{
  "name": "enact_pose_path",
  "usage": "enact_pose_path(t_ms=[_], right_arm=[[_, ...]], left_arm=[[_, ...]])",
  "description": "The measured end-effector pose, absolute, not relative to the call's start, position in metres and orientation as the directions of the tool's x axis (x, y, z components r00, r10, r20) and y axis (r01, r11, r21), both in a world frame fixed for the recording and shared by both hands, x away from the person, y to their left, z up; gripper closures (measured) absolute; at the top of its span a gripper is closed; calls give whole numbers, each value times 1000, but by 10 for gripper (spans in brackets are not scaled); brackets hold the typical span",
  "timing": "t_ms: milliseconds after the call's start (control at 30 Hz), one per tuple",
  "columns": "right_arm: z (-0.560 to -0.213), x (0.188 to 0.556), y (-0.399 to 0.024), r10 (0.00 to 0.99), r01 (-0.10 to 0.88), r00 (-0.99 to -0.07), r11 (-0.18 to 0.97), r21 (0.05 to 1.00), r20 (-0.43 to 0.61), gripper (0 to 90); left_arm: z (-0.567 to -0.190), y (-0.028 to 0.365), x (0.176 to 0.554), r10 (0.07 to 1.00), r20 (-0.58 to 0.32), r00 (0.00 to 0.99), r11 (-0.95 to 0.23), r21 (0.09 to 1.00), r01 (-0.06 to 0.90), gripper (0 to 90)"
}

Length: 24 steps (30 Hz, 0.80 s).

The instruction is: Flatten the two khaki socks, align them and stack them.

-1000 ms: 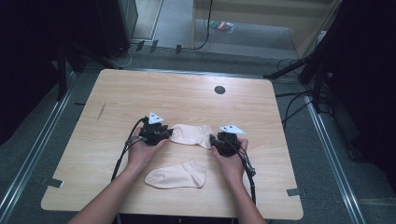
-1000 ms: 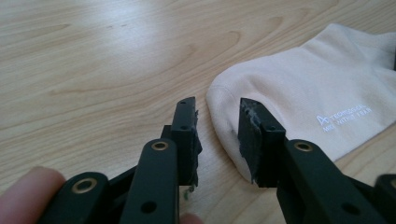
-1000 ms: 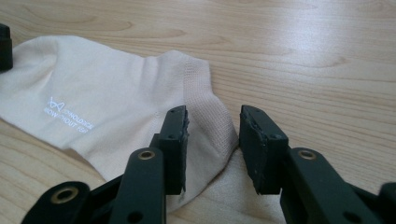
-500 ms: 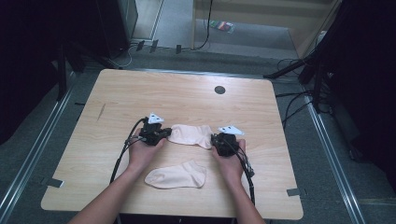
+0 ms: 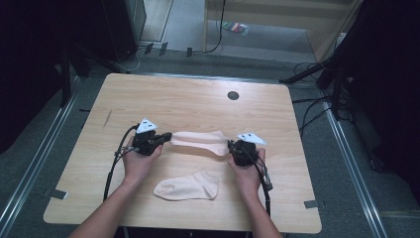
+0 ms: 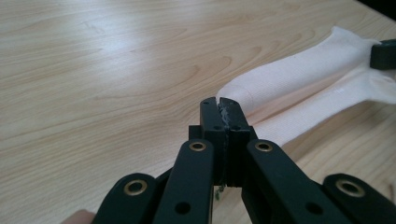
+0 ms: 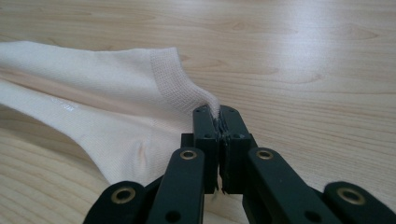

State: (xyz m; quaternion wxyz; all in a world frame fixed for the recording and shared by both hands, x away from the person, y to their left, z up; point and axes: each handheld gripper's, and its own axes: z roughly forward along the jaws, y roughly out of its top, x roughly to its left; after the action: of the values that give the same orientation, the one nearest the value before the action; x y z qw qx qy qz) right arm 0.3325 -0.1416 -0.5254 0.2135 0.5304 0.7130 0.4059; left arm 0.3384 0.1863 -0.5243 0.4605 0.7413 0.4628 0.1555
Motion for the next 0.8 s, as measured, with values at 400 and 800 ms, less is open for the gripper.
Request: enact_pose_path(t_ms=[400, 800], right_arm=[[-495, 300, -128, 871, 561, -453, 112, 820, 191, 881], [-499, 262, -123, 842, 566, -505, 159, 809, 188, 879]], left_arm=[[-501, 205, 276, 792, -236, 563, -99, 860, 500, 900], [-506, 214, 230, 791, -234, 565, -112, 853, 510, 900]])
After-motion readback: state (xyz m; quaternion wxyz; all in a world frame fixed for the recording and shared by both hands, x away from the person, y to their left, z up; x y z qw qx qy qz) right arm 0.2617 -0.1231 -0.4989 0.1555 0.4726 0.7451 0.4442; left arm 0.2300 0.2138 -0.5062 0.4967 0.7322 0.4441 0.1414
